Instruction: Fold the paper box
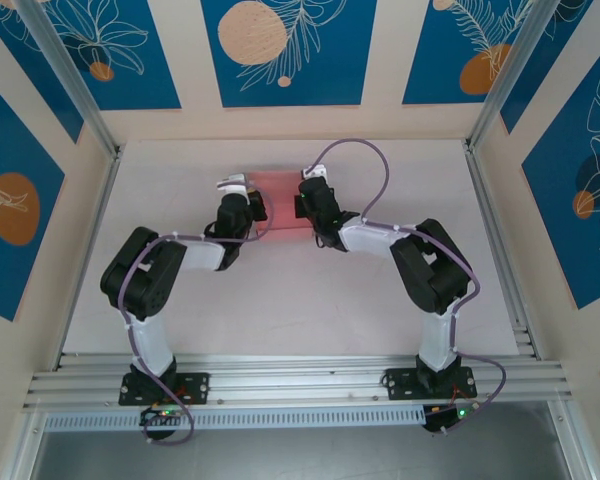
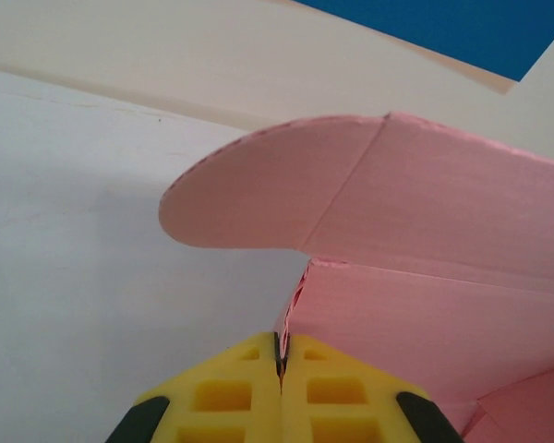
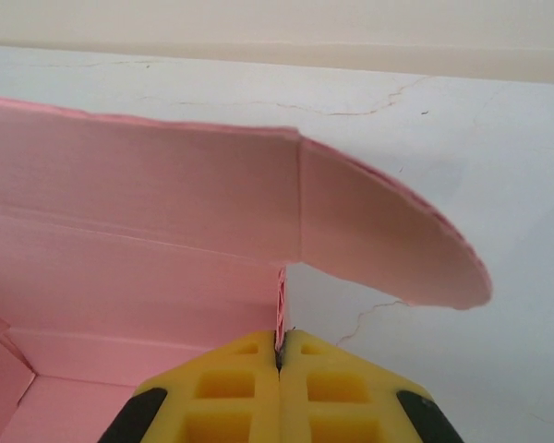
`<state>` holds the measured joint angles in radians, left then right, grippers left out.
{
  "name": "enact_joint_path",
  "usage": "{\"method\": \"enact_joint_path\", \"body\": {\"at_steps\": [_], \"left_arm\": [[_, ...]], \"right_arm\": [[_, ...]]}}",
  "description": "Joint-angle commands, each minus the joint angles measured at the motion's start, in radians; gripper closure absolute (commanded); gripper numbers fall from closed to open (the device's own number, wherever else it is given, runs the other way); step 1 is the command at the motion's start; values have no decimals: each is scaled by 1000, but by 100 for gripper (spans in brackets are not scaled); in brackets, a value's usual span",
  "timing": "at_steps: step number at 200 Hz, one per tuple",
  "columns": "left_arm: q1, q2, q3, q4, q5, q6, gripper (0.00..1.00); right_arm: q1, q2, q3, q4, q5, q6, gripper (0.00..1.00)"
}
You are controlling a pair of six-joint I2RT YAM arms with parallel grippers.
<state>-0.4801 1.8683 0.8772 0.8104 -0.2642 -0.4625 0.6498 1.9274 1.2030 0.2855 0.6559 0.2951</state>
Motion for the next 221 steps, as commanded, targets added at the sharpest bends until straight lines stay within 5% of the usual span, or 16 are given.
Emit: {"method": "enact_joint_path", "body": {"at_steps": [1, 81, 165, 221], "left_arm": [[-46, 2, -27, 23, 69, -25, 100], [-46, -23, -79, 32, 89, -33, 98], [-44, -136, -196, -2, 124, -104, 55], [-40, -287, -315, -124, 109, -159, 1]], "right_arm": [[46, -30, -39, 116, -41, 4, 98], [89, -39, -135, 191, 7, -7, 98], [136, -50, -283, 320, 84, -2, 98], [153, -41, -315, 322, 119, 15, 98]]}}
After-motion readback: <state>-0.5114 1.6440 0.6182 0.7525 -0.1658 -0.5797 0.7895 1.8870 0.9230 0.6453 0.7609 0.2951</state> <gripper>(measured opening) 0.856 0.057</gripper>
